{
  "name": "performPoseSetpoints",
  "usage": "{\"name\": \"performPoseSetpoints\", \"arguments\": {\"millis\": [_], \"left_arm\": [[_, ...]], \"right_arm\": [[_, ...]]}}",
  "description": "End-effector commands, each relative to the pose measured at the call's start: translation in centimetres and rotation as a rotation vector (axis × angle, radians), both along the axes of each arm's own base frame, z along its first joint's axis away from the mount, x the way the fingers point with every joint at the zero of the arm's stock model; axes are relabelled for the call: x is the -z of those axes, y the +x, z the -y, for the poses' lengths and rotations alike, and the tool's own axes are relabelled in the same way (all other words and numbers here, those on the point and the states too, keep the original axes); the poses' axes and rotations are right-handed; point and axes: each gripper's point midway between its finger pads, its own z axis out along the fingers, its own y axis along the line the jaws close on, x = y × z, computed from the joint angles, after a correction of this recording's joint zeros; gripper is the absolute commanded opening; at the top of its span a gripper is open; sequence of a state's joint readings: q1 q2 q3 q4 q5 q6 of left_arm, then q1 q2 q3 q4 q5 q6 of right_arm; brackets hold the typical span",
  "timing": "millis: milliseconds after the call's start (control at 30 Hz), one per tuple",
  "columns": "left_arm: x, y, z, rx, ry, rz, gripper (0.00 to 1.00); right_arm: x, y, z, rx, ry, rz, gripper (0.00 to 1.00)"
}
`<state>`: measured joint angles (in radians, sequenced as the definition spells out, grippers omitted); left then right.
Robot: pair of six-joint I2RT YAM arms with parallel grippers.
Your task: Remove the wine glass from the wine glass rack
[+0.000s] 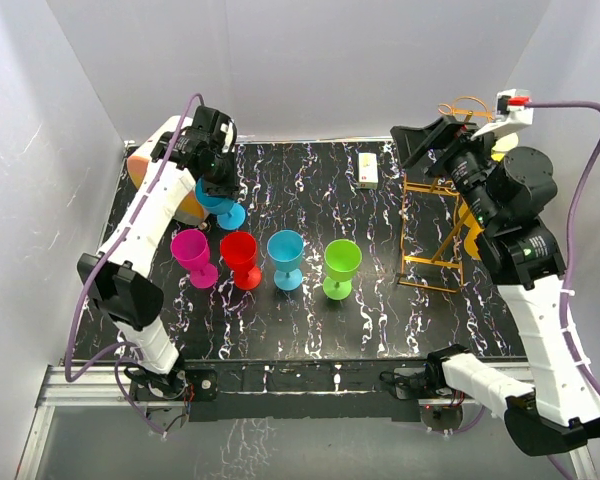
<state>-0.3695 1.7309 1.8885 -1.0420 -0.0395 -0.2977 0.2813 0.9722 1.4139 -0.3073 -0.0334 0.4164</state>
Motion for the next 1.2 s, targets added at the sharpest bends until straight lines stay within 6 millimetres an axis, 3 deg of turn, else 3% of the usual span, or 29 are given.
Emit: {"name": "performPoseSetpoints", "arguments": {"millis": [0, 133, 233, 300, 500, 833, 1000, 1167], "left_arm": [[-1.1, 0.3, 0.3, -0.058, -0.014, 0.004, 0.00], [0.6, 0.2, 0.4, -0.078, 0.028, -0.073, 0.00], [2.3, -0.6, 0.3, -0.056, 0.071, -0.137, 0.00], [2.9, -1.0, 0.1, -0.063, 0.089, -0.164, 0.00], [3.1, -1.1, -0.8, -0.105, 0.116, -0.108, 0.00], [3.9, -0.2, 0.0, -0.057, 0.087, -0.066, 0.00], [4.4, 0.7, -0.1, -0.029, 0.127, -0.071, 0.00], [6.2, 0.4, -0.7, -0.015, 0.171, -0.097, 0.00]], "right_arm": [[-0.1, -0.6, -0.1, -0.018, -0.091, -0.072, 0.97], [-0.1, -1.1, 0.8, 0.016, -0.131, -0.143, 0.98], [-2.1, -1.0, 1.8, 0.072, -0.102, -0.115, 0.98], [-4.7, -1.6, 2.2, 0.091, -0.058, -0.102, 0.98], [-6.8, -3.5, 1.1, 0.004, -0.022, -0.019, 0.98], [-6.1, -5.9, 3.5, 0.107, 0.181, -0.098, 0.98], [-6.7, -6.9, 3.6, 0.095, 0.121, -0.099, 0.98], [-8.5, -11.0, 5.0, 0.097, 0.149, 0.053, 0.98]]}}
